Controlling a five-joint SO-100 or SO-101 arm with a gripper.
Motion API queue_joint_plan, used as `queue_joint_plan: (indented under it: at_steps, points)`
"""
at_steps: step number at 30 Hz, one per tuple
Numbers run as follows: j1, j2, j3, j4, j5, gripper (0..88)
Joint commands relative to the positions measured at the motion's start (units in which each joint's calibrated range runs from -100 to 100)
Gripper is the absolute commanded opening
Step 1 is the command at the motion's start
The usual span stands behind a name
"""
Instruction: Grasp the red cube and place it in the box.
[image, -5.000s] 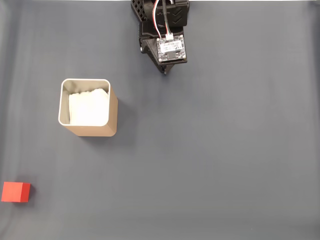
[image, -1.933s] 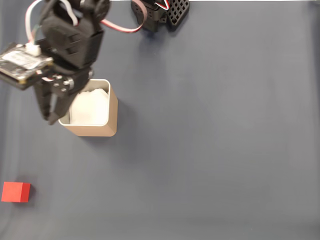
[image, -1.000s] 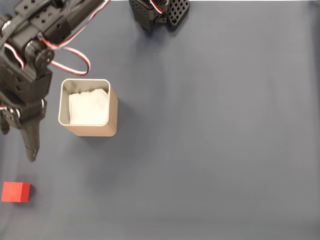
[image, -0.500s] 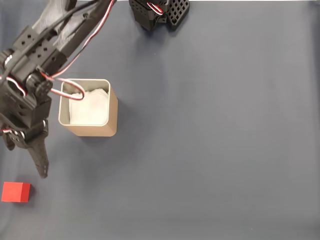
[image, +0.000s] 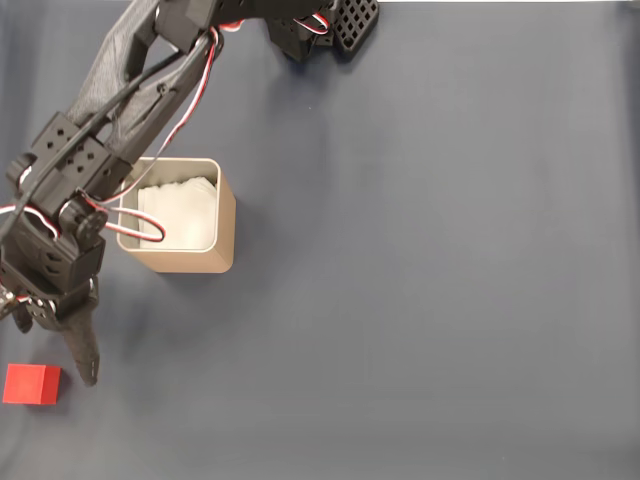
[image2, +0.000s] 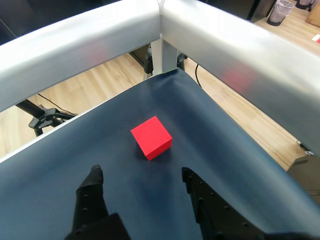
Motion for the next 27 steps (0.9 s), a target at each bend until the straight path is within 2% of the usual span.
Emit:
queue_joint_plan:
  at_steps: [1,12,27]
  points:
    - [-0.35,1.62,-6.87,-1.01,0.34,39.8]
    - [-0.64,12.01,-20.64,-0.84,0.34,40.5]
    - [-0.99,18.67,-26.56,-5.93,0.39,40.6]
